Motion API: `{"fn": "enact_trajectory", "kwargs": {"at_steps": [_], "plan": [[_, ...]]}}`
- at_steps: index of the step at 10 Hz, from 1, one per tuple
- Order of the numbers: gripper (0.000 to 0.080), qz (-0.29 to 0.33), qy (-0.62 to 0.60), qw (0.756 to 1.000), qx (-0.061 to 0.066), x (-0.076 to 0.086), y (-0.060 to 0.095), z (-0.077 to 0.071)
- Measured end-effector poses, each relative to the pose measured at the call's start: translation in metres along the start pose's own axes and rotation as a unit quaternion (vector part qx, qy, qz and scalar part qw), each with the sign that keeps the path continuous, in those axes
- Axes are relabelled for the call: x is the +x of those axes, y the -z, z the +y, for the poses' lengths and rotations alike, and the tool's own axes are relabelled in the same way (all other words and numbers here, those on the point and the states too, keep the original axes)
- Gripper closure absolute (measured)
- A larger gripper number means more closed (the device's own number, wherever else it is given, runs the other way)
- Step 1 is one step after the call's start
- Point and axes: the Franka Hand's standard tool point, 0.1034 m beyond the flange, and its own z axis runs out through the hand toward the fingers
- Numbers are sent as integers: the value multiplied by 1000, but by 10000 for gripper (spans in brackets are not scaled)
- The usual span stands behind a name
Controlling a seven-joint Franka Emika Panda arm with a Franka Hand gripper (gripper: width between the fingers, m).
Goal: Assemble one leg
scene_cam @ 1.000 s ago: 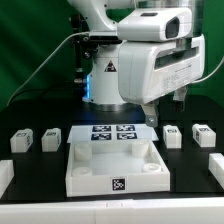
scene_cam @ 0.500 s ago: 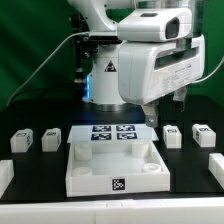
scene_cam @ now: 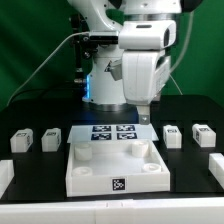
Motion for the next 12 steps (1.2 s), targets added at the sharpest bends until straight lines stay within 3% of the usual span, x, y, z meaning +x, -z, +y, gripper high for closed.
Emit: {"fn": "enact_trajectory", "kwargs": {"at_steps": [1,2,6,7,9,10,12], "plan": [[150,-3,58,998,6,-10,-4,-7],[150,-7,105,994,4,-10,-4,-5],[150,-7,75,997,7,-13,-6,-7],[150,-5,83,997,4,-25,-16,-16],[150,4,83,996,13,-49,-52,-35],[150,9,79,997,15,-53,-70,-39],[150,12,73,997,20,-53,-82,-42]]}}
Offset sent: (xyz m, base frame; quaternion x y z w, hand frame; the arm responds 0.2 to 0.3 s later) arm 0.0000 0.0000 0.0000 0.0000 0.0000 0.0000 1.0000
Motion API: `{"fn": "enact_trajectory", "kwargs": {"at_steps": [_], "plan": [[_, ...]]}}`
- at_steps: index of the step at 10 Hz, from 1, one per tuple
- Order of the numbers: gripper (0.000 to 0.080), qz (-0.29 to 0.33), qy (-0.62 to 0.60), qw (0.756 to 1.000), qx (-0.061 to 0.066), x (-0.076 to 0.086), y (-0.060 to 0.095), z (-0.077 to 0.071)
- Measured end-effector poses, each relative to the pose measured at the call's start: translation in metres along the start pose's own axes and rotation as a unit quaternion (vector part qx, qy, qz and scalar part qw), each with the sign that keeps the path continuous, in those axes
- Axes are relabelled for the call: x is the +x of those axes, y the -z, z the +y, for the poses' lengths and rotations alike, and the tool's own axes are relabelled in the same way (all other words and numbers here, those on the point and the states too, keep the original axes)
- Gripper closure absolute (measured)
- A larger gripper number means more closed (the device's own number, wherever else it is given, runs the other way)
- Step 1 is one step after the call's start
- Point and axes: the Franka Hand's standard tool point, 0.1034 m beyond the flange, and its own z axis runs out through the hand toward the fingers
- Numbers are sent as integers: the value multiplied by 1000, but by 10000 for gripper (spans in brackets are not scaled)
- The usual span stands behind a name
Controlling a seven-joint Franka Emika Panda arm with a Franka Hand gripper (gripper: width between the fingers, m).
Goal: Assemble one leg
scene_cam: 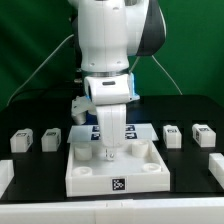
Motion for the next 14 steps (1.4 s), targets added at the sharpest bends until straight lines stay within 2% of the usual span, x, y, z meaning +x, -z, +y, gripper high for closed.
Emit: {"fn": "enact_trajectory", "kwargs": {"at_steps": [2,3,4,5,6,7,8,14], "plan": [[150,0,-6,1000,-2,0,1,3],[269,0,-6,1000,-2,0,1,3],[269,0,-6,1000,-2,0,1,3],[429,0,-6,1000,-2,0,1,2],[429,0,-6,1000,-2,0,1,2],[606,0,-6,1000,-2,0,1,2],[741,0,-7,1000,-3,-1,1,3],[741,-1,-7,1000,-6,-1,2,4]]}}
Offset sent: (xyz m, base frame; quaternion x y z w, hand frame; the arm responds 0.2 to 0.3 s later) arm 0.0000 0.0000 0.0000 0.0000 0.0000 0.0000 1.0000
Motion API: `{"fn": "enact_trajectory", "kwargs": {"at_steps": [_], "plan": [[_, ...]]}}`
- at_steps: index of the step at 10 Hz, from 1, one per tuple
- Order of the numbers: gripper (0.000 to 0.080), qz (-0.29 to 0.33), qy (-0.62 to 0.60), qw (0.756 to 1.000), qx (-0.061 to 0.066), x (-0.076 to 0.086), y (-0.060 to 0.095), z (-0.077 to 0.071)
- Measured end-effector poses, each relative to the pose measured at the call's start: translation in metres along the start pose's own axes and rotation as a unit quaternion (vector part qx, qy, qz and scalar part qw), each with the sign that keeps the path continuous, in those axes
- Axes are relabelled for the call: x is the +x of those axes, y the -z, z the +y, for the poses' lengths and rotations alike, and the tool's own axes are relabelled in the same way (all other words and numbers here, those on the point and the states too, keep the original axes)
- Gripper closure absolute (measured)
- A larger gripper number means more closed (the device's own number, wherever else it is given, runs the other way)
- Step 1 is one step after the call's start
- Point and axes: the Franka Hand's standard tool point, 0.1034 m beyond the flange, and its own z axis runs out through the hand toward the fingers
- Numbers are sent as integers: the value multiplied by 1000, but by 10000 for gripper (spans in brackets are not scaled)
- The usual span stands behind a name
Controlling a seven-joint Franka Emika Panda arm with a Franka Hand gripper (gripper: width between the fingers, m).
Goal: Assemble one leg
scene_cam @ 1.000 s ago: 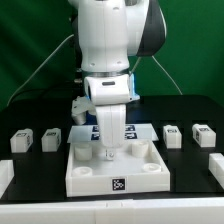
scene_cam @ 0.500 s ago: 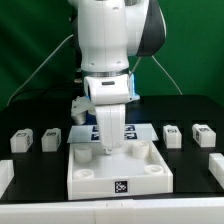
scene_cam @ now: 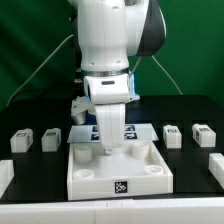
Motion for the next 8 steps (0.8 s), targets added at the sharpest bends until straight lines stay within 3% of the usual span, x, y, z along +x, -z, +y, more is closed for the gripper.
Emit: {"fn": "enact_trajectory", "kwargs": {"at_steps": [2,3,6,8], "plan": [[741,0,-6,1000,-1,2,0,1],[741,3,-22,1000,-4,13,0,7],[740,12,-30,999,-21,51,0,42],[740,16,-24,999,-33,64,1,64]]}}
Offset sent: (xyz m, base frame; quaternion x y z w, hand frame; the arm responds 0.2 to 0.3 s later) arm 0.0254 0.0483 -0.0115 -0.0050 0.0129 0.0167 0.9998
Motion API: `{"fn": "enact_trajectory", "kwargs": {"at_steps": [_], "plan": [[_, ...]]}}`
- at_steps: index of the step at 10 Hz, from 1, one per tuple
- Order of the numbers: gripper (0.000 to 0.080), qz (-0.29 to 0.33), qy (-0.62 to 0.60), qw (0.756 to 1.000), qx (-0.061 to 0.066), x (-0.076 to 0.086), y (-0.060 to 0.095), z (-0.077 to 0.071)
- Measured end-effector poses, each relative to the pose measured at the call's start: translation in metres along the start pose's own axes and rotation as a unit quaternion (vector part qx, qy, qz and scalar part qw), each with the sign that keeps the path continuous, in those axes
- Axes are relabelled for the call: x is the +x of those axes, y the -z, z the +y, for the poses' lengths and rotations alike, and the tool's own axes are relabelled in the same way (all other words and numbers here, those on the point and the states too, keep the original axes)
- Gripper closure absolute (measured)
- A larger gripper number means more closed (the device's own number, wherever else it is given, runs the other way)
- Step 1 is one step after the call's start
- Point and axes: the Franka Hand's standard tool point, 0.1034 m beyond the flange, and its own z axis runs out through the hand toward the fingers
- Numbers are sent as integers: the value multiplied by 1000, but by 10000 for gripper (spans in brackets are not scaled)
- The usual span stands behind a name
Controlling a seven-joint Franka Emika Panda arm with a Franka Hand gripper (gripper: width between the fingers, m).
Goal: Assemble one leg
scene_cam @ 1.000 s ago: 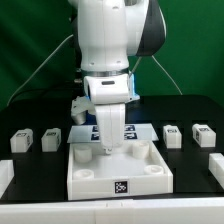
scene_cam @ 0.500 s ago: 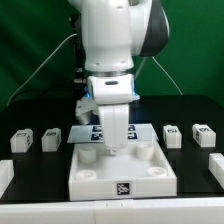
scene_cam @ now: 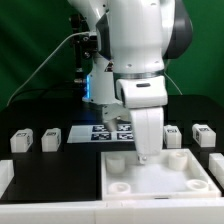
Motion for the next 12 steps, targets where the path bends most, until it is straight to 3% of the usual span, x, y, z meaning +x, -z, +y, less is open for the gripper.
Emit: {"fn": "enact_trajectory", "kwargs": {"at_steps": [2,4,6,7,8,9,10,11,12], "plan": [[740,-1,-5,1000,10,10,-1,3],[739,-1,-10,1000,11,26,-2,4],[739,-13,-19,999,24,27,-2,3],[739,-13,-15,1000,19,26,-2,3],[739,-10,-13,1000,6,27,-2,3],[739,-9,-14,1000,5,26,-2,3],[665,-9,-14,1000,6,26,-3,3],[526,-9,-15,1000,6,26,-3,3],[526,-9,-15,1000,6,26,-3,3]]}}
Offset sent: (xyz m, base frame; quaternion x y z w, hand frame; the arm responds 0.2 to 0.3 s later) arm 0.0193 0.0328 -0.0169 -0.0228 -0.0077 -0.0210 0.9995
